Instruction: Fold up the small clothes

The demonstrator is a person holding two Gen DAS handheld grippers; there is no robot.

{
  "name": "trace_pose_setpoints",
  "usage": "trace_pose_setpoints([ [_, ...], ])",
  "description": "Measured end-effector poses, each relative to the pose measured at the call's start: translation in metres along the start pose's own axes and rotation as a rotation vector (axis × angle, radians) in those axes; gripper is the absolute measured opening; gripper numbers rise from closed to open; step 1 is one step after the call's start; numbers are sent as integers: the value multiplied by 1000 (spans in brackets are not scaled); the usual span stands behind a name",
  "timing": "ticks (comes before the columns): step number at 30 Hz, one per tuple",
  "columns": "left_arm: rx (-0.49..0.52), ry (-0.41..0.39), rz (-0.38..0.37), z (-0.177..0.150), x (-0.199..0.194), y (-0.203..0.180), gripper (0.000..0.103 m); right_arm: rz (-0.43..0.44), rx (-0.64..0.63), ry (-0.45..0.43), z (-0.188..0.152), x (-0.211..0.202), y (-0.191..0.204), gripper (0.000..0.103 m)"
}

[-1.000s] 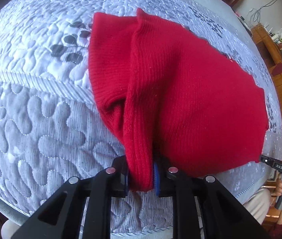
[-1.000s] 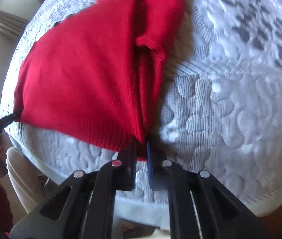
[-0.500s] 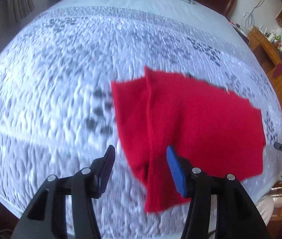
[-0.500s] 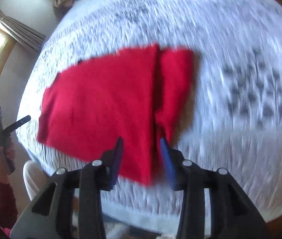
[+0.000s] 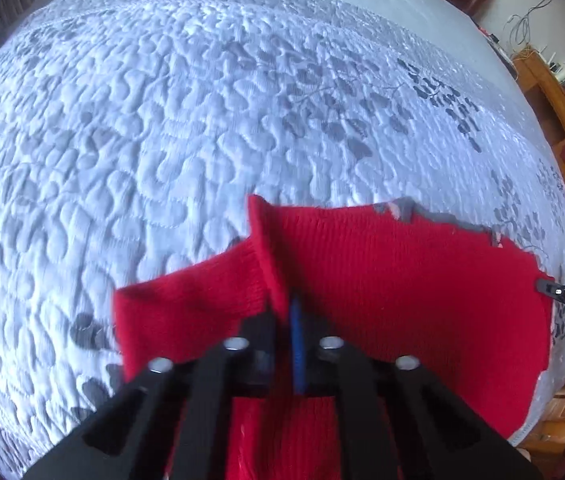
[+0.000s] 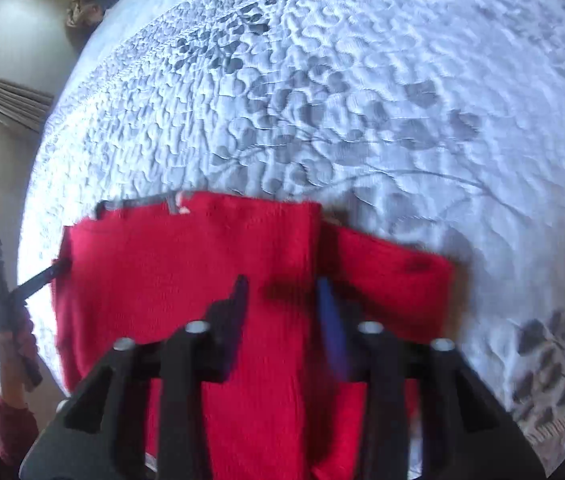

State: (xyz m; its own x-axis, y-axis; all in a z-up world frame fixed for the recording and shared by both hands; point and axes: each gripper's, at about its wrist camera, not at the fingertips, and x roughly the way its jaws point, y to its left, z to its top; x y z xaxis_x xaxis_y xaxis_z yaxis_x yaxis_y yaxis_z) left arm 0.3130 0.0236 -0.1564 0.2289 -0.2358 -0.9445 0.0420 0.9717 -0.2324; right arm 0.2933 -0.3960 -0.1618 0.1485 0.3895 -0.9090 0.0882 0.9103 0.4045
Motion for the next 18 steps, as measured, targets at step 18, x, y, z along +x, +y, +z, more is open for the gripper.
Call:
trace_pose_setpoints([
  [18,42,-130,137,-16,-16,-3,18,-40,42,-140,-21,-17,-18,26],
])
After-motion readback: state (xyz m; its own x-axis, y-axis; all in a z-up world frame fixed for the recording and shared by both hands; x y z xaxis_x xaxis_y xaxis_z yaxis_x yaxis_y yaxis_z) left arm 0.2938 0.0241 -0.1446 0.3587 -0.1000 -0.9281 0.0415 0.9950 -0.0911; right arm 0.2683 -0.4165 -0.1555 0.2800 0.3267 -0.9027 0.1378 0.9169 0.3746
